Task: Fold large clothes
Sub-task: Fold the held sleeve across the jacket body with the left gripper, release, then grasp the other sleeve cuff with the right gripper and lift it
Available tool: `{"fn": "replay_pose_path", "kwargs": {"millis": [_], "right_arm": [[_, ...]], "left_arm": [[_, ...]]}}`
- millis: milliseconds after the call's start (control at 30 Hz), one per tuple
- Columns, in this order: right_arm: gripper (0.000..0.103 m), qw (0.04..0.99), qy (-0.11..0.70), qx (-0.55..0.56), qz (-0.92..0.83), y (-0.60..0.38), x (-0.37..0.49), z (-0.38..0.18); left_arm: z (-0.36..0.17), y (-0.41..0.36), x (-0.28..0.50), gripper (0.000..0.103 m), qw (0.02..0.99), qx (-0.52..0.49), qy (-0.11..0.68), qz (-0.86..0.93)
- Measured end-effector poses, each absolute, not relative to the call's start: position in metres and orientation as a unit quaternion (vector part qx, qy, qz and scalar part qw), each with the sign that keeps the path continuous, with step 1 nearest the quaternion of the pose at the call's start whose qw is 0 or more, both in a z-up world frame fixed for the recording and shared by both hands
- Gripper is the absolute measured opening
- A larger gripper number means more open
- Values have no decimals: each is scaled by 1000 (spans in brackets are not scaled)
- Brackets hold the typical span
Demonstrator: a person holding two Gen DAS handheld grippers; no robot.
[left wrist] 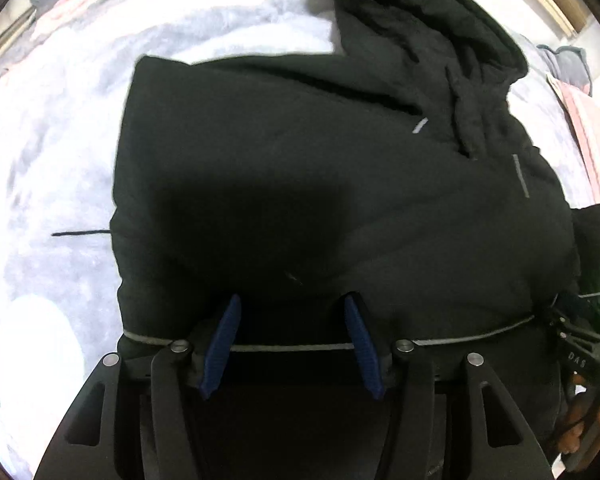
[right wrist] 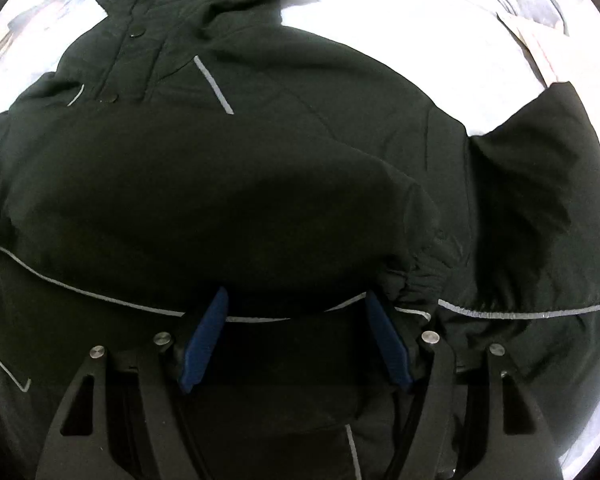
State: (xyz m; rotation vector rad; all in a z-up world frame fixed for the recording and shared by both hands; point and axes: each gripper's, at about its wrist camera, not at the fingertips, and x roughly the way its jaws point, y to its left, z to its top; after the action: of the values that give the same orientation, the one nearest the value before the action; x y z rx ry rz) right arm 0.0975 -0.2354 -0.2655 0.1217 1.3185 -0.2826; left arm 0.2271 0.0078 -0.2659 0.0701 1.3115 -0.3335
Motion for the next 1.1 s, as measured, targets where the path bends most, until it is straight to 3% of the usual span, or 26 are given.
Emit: {"fn": "replay_pose_path", "kwargs": {"millis": [433,933,1100], "right_arm": [[72,814,552,117,-136,-257,3,-168],[75,793,474,249,-291,-492,-136,-109],[79,780,460,291,-309,-574,-137,-125]], "left_arm": [[-203,-11,138,56,770,38,589,-244],[-168,-106,90,56,760,60,571,-305],[-163,-148,97,56,757,101,560,-322]]}}
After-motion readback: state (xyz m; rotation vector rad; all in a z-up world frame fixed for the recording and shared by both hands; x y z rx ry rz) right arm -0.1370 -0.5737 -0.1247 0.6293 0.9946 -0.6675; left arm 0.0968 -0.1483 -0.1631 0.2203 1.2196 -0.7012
